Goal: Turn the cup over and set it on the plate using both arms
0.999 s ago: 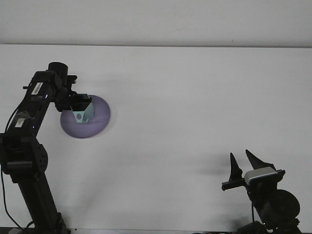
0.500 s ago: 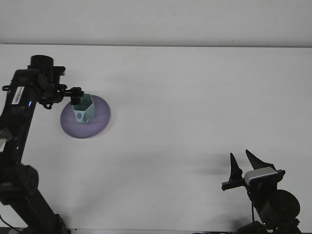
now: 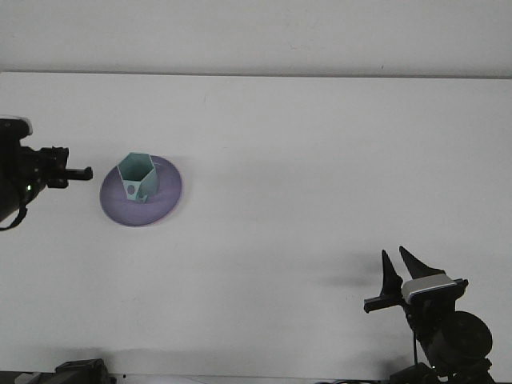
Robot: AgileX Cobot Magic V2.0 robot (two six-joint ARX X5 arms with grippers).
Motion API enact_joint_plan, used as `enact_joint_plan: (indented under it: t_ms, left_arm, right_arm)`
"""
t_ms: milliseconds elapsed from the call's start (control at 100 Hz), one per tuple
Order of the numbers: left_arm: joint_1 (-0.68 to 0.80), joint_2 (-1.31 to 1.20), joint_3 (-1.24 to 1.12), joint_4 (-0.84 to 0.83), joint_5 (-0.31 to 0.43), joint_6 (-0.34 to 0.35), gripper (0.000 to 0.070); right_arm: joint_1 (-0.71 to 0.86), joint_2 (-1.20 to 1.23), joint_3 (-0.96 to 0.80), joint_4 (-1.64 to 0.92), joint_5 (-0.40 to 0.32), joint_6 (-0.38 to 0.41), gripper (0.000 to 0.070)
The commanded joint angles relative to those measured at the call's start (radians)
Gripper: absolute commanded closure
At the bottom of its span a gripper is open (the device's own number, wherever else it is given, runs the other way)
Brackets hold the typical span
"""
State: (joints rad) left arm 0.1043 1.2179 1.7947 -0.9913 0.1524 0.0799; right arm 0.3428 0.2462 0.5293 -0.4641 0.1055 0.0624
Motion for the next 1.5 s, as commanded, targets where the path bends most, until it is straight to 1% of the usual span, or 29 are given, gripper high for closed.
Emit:
enact_joint_plan:
  t_ms: [0,70,150,210,270,310,410,510,590,680,1489]
  left_arm:
    - [0.000,-0.058,-0.109,0.074,0.002,0.006,0.0688]
    - [-0.001,-0.186,-0.297,0.232,0.002,-0.008,0.0688]
    - [-0.007,-0.340,-0.531,0.422,0.002,-0.019,0.0688]
    - [-0.010,-0.450,-0.706,0.563,0.002,-0.027,0.0688]
    - [-0.010,-0.546,-0.868,0.686,0.002,-0.054,0.0688]
    - [-0.010,-0.599,-0.962,0.751,0.002,-0.073,0.0688]
    - [-0.011,-0.711,-1.149,0.882,0.002,-0.088,0.0688]
    - [-0.011,-0.793,-1.270,0.982,0.001,-0.149,0.0688]
    - [-0.011,-0.828,-1.314,0.982,-0.023,-0.175,0.0688]
    - [-0.011,-0.834,-1.323,0.946,-0.050,-0.175,0.0688]
    - [-0.013,-0.873,-1.327,0.937,-0.051,-0.171,0.0685]
  right_arm:
    - [0.002,0.004,0.001,0.008,0.001,0.021,0.0700]
    - [0.002,0.004,0.001,0.013,0.013,0.029,0.0700]
    - [0.002,0.003,0.001,0.023,0.061,0.039,0.0700]
    - [0.002,0.003,0.001,0.040,0.095,0.025,0.0700]
    - [0.002,0.003,0.001,0.063,0.112,0.001,0.0700]
    - [0.002,0.003,0.000,0.084,0.113,-0.022,0.0700]
    - [0.002,0.003,0.000,0.129,0.112,-0.071,0.0700]
    - [0.001,0.003,0.000,0.138,0.113,-0.108,0.0700]
    - [0.000,0.003,0.000,0.138,0.113,-0.123,0.0700]
    - [0.000,0.003,0.000,0.133,0.112,-0.122,0.0700]
    - [0.000,0.003,0.000,0.127,0.111,-0.115,0.0700]
